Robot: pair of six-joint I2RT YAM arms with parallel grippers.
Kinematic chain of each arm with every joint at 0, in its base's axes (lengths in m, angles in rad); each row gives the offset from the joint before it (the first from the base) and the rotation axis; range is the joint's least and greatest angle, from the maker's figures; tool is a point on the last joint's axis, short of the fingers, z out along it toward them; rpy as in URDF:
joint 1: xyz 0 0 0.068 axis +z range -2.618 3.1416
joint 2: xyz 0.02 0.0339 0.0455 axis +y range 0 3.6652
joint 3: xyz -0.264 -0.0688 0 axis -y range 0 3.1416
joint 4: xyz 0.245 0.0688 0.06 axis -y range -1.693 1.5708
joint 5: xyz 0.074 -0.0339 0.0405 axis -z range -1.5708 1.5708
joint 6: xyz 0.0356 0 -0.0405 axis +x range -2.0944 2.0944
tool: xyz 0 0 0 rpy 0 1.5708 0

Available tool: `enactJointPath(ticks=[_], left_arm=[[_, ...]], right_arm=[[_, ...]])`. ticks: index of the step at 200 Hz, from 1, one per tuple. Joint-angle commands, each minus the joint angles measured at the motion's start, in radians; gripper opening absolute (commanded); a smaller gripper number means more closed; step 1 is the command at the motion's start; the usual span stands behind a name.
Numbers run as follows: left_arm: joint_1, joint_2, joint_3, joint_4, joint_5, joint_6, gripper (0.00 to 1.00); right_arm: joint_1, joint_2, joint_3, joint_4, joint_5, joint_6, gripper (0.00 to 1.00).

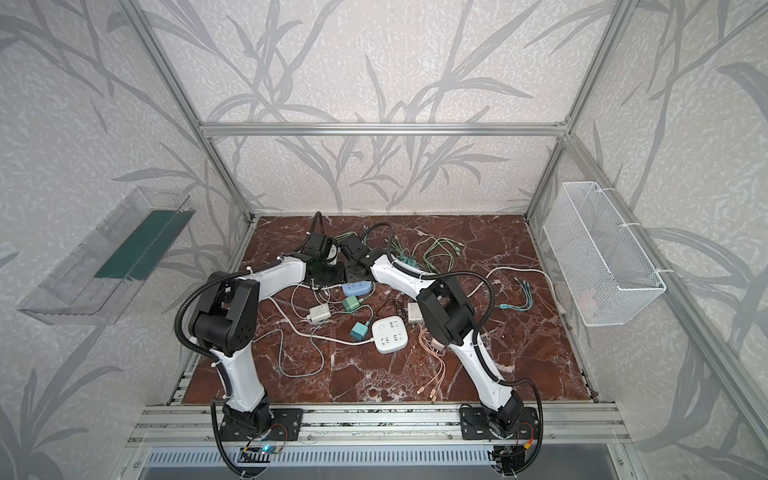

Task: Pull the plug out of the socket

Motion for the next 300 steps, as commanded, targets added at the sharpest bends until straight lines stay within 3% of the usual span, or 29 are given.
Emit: enactJointPath(ticks=[1, 111, 210, 300], left_arm=[[-0.002, 0.041, -0.005, -0.046, 0.000, 0.012, 0.53], [-0.003, 0.040, -0.068, -0.071, -0.041, 0.015, 0.47], [0.019, 0.000, -0.163, 0.043, 0.055, -0.034, 0.41], [0.026, 0.021, -0.145, -0.025, -0.002, -0.031, 0.40]], right_arm=[[0.002, -0.015, 0.021, -0.001, 0.003, 0.006, 0.25], [0.001, -0.057, 0.012, 0.030, 0.003, 0.013, 0.25], [-0.019, -0.110, -0.067, 0.068, -0.017, 0.028, 0.25], [-0.017, -0.134, -0.067, 0.087, -0.045, 0.036, 0.24]])
